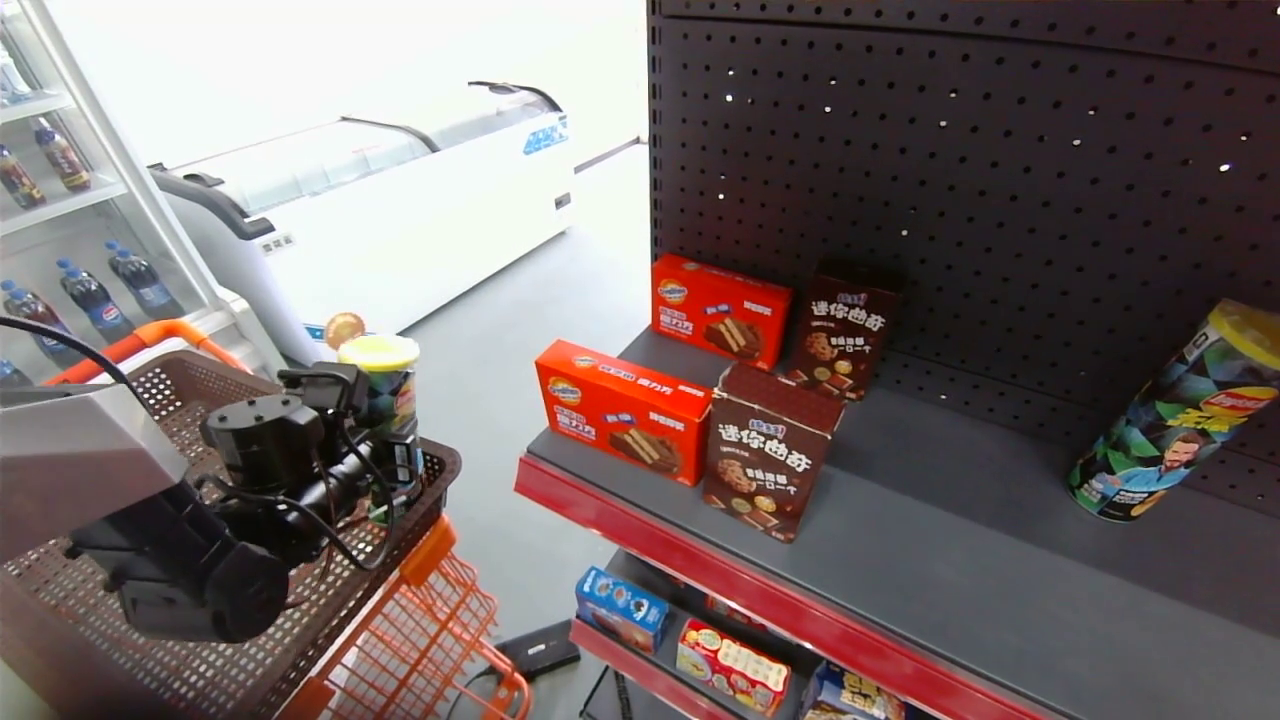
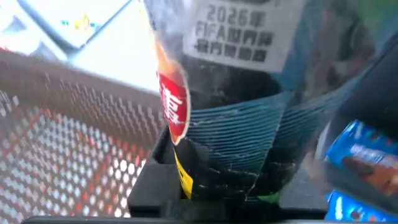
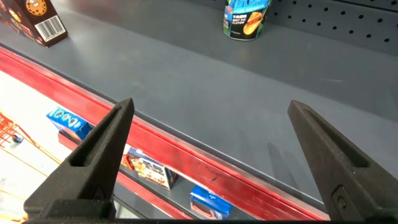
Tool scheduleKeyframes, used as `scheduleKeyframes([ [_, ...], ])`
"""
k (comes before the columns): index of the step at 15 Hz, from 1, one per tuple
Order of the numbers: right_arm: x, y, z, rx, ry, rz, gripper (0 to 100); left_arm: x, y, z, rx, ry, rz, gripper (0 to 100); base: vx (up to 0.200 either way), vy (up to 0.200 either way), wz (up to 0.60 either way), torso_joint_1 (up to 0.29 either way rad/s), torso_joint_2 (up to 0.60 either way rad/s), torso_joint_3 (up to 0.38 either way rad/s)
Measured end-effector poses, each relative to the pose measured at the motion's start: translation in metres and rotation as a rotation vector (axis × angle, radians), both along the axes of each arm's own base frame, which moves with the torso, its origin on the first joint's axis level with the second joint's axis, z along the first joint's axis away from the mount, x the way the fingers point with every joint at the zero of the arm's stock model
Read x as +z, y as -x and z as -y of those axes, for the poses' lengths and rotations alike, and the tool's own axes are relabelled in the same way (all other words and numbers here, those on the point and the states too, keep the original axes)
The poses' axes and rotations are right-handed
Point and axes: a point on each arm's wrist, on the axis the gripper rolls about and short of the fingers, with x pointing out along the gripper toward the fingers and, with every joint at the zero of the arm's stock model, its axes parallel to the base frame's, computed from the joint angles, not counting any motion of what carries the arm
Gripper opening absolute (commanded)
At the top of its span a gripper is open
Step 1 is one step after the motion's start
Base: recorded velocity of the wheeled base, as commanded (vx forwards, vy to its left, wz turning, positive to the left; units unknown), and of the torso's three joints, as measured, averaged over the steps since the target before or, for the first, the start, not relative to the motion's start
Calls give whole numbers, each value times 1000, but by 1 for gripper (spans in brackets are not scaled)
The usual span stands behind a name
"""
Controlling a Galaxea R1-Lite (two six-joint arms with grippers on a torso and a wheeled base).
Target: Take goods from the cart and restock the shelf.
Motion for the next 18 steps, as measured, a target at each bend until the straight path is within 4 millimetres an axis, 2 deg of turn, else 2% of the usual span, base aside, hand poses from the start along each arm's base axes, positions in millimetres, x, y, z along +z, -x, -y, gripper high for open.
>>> scheduleKeyframes([
  [4, 0, 0, 0, 0, 0, 0, 100, 47, 18, 6, -30, 0, 38, 0, 0, 0, 0, 0, 0, 0],
  [7, 0, 0, 0, -1, 0, 1, 100, 97, 41, 13, -96, 9, 102, 0, 0, 0, 0, 0, 0, 0],
  [10, 0, 0, 0, 0, 0, 0, 100, 136, 64, 30, -182, 42, 98, 0, 0, 0, 0, 0, 0, 0],
  [12, 0, 0, 0, 0, 0, 1, 100, 159, 87, 44, -312, 59, 126, 0, 0, 0, 0, 0, 0, 0],
  [14, 0, 0, 0, -1, 0, 0, 100, 170, 107, 65, -569, 79, 147, 0, 0, 0, 0, 0, 0, 0],
  [18, 0, 0, 0, 0, 0, 0, 100, 173, 135, 87, -716, 136, 146, 0, 0, 0, 0, 0, 0, 0],
])
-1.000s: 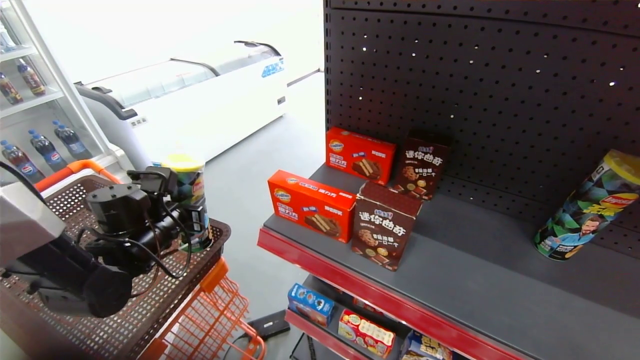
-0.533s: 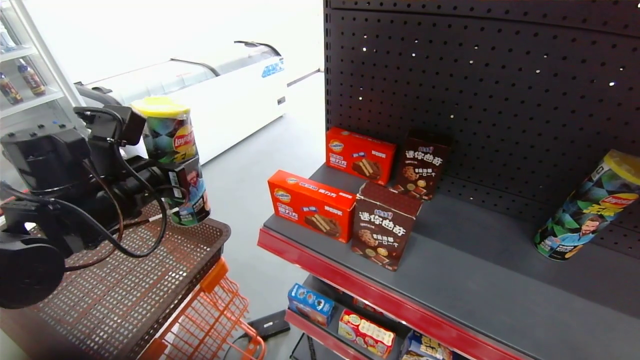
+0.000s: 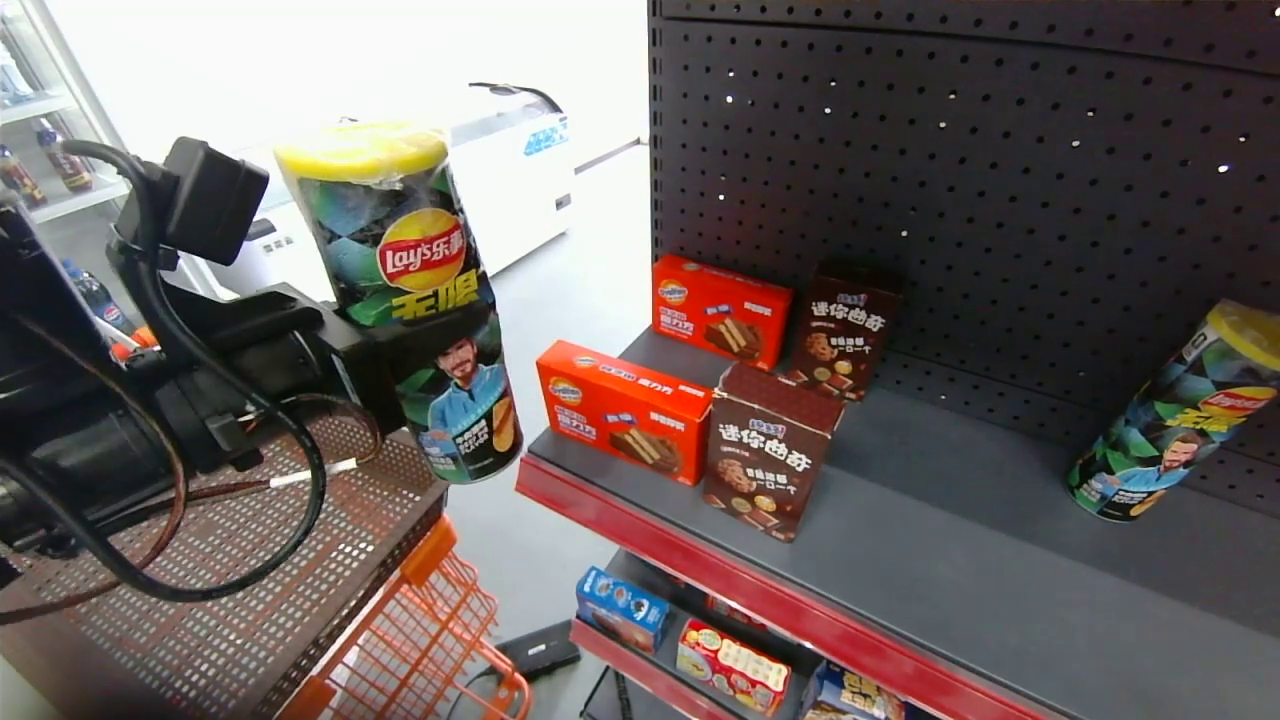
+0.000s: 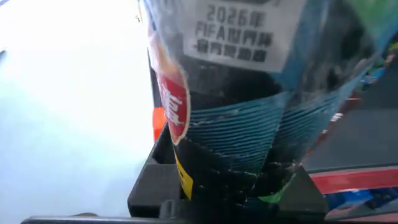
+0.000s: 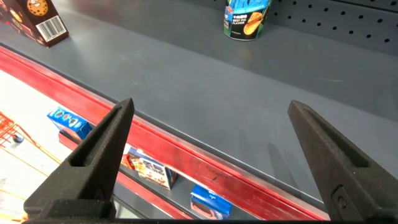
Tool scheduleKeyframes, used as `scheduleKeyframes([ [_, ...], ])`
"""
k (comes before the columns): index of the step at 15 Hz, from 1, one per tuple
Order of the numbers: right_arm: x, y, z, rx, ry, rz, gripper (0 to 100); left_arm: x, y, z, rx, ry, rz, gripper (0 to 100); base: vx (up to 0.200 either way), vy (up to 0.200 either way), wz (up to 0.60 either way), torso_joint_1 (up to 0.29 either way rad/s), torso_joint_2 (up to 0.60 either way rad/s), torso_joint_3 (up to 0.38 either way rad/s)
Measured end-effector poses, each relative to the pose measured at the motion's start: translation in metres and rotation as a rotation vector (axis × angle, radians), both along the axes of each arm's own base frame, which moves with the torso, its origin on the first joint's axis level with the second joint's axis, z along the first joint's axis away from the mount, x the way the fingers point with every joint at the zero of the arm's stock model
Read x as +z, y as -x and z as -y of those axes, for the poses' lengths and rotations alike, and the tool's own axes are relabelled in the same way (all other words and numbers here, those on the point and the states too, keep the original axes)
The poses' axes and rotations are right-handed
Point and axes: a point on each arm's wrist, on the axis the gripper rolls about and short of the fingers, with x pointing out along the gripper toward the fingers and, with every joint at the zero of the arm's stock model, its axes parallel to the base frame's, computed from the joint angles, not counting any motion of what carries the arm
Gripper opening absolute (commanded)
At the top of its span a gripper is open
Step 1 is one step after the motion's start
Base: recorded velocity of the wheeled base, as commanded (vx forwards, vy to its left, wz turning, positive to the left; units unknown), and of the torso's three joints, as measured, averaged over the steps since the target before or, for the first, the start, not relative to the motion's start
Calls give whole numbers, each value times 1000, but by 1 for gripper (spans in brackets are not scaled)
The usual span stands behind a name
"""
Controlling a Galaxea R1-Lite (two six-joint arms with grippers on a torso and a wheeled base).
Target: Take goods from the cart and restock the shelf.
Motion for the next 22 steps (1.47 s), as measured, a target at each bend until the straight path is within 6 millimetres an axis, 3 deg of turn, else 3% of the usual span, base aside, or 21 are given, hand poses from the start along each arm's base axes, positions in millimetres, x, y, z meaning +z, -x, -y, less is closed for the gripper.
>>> scheduleKeyframes([
  [5, 0, 0, 0, -1, 0, 0, 100, 3, 17, 10, -104, 5, 9, 0, 0, 0, 0, 0, 0, 0],
  [11, 0, 0, 0, -1, 0, 0, 100, -7, 34, 17, -175, -7, -14, 0, 0, 0, 0, 0, 0, 0],
  [15, 0, 0, 0, -1, 0, 0, 100, -13, 39, 20, -198, -83, -200, 0, 0, 0, 0, 0, 0, 0],
  [22, 0, 0, 0, 0, 2, 0, 100, -4, 43, 42, -360, -85, -107, 0, 0, 0, 0, 0, 0, 0],
])
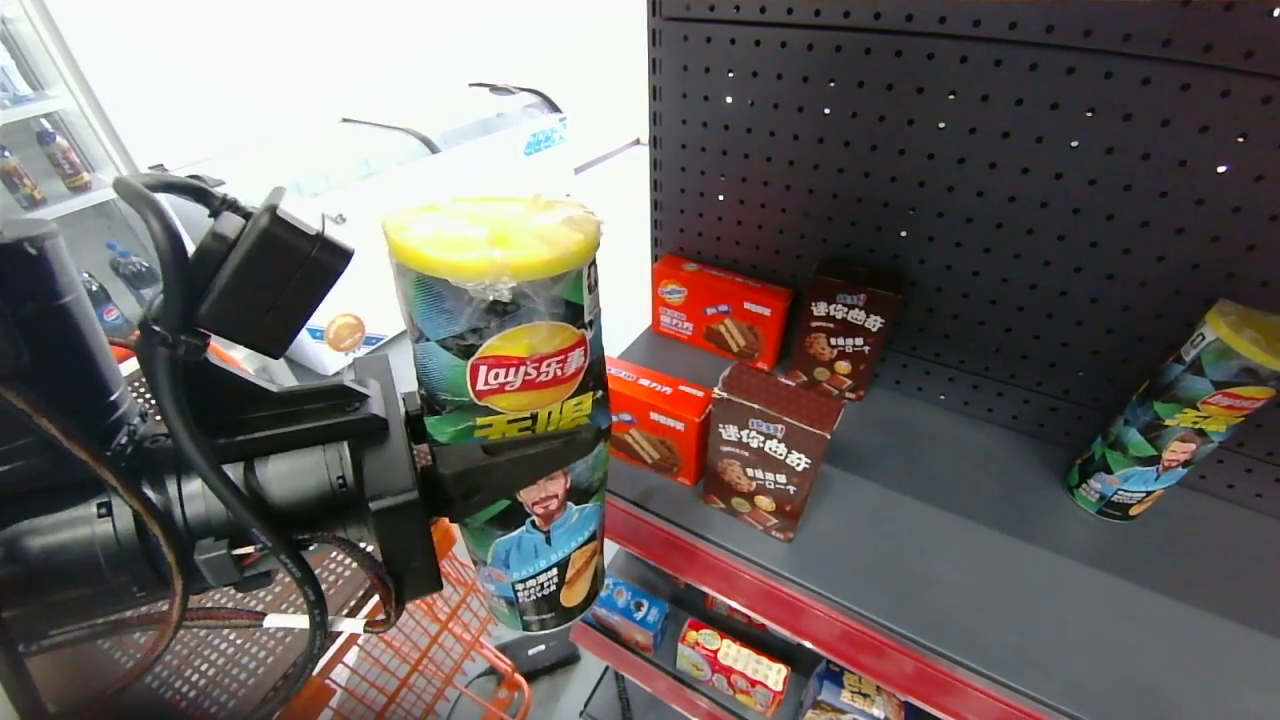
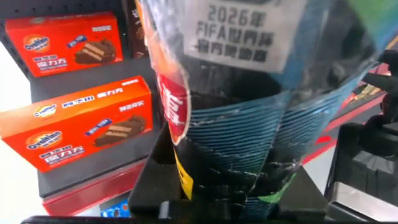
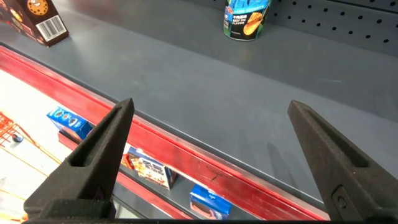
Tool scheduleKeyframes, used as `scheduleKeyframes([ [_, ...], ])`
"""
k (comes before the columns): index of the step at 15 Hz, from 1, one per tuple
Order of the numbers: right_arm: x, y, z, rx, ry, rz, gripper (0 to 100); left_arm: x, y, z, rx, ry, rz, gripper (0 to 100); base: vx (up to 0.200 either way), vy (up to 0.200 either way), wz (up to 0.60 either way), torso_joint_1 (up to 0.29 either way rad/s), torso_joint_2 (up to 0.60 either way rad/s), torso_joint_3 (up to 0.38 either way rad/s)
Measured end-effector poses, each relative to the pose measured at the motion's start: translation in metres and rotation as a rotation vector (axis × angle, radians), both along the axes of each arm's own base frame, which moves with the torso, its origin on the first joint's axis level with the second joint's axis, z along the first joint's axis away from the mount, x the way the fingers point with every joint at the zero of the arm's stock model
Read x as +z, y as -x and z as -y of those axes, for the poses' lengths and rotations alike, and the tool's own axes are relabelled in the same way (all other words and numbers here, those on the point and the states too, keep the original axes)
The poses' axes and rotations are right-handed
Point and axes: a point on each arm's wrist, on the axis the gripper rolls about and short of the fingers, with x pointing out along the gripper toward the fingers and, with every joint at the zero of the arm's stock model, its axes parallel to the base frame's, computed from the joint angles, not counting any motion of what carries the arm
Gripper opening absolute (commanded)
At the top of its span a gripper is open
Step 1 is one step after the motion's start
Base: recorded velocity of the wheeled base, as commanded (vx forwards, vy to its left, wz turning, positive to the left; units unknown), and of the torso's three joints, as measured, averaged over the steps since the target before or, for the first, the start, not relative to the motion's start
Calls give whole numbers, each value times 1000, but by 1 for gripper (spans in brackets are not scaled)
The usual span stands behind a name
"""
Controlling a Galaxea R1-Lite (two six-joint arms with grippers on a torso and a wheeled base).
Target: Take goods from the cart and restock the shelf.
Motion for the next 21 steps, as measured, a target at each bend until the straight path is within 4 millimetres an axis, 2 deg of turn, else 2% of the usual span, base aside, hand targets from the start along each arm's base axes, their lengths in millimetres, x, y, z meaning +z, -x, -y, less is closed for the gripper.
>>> scheduleKeyframes([
  [4, 0, 0, 0, 0, 1, 0, 100, 11, 0, -2, -84, 46, 67, 0, 0, 0, 0, 0, 0, 0],
  [9, 0, 0, 0, 2, 1, 0, 100, 6, 0, -1, -170, 62, 93, 0, 0, 0, 0, 0, 0, 0],
  [14, 0, 0, 0, 4, 1, -1, 100, 4, -11, 5, -188, 61, 90, 0, 0, 0, -600, 3, 2, -1],
  [21, 0, 0, 0, 3, 1, 0, 100, 11, -18, 11, -198, 70, 108, 0, 0, 0, -600, 3, 2, 2],
])
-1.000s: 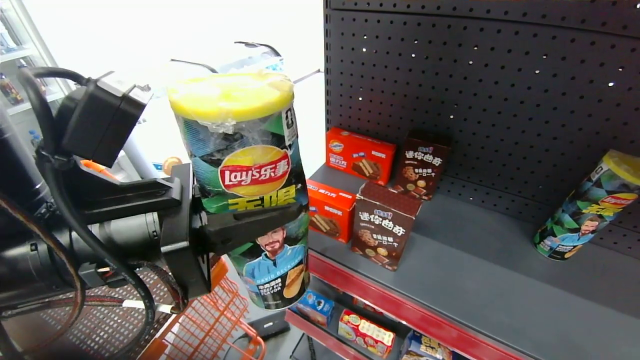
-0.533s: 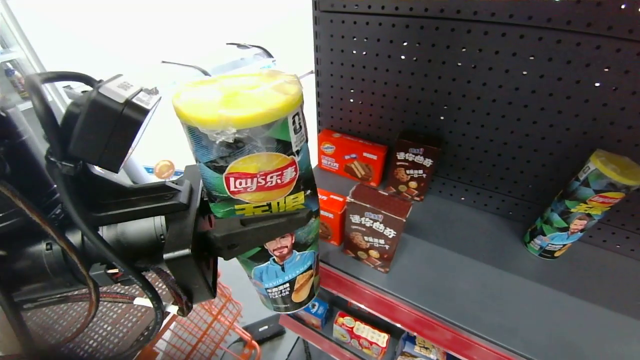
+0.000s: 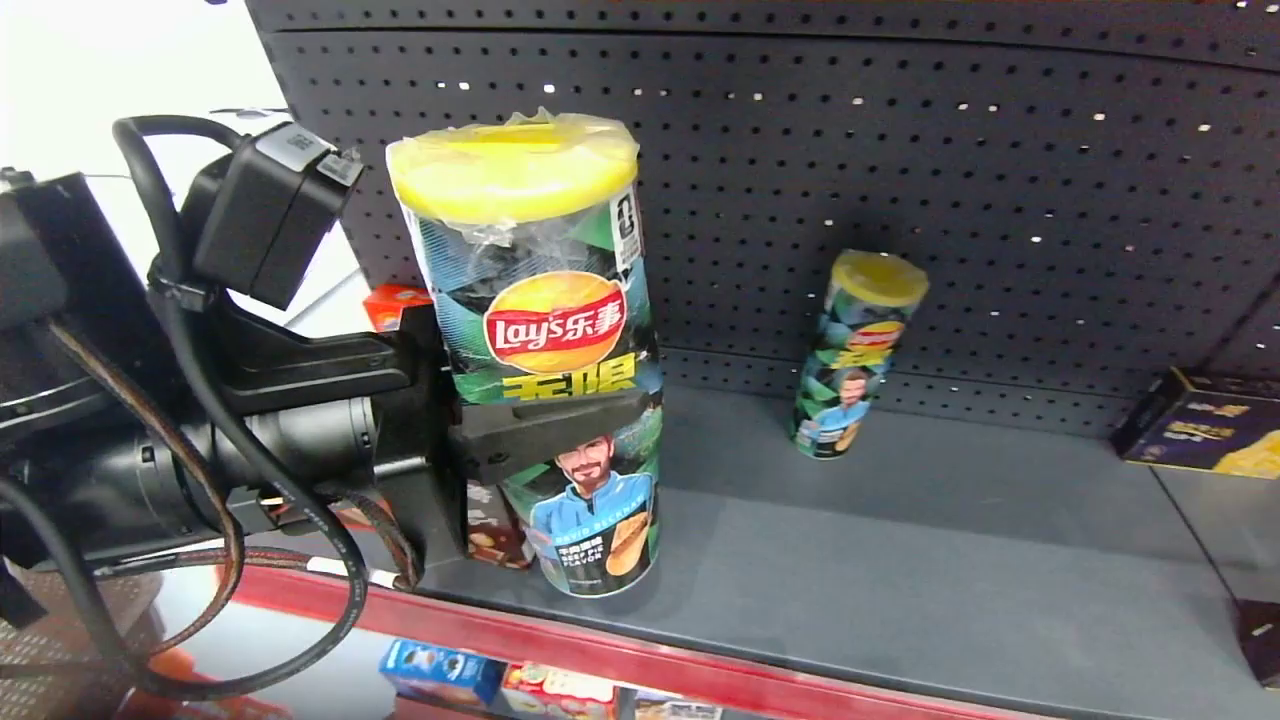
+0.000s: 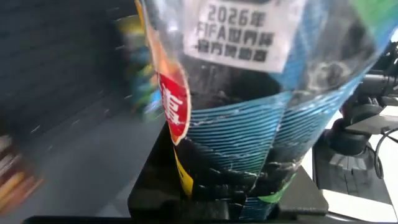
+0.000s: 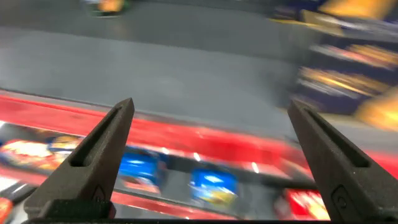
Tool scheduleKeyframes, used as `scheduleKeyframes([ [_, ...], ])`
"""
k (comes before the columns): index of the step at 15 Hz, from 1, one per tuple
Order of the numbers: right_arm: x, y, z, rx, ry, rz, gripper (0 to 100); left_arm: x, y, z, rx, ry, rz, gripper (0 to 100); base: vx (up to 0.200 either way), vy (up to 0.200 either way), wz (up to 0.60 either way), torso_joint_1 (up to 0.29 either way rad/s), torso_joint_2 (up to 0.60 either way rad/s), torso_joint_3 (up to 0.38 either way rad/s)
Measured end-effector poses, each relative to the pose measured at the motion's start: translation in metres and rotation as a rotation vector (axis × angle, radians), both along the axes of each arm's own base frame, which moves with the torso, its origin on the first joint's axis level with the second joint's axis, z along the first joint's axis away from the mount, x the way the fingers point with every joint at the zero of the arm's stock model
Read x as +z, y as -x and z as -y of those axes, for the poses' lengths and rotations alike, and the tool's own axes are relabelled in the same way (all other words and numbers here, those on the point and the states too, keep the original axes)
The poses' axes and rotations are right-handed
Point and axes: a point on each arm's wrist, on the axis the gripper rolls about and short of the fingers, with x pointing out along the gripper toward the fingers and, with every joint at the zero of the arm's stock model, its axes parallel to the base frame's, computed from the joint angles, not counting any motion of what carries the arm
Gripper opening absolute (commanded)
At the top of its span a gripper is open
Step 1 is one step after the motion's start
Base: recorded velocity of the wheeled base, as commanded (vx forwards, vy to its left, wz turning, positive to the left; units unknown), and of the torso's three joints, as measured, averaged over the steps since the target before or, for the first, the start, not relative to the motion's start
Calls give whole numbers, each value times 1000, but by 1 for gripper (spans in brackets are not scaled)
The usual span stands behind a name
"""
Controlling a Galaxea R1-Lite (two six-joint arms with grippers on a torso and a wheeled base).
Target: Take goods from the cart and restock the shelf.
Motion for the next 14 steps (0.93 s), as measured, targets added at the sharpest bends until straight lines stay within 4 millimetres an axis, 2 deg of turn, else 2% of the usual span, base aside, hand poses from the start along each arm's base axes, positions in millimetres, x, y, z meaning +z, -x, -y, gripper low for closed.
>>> scheduleKeyframes([
  [14, 0, 0, 0, 0, 0, 0, 100, -4, -1, -3, 14, -7, -14, 0, 0, 0, 0, 0, 0, 0],
])
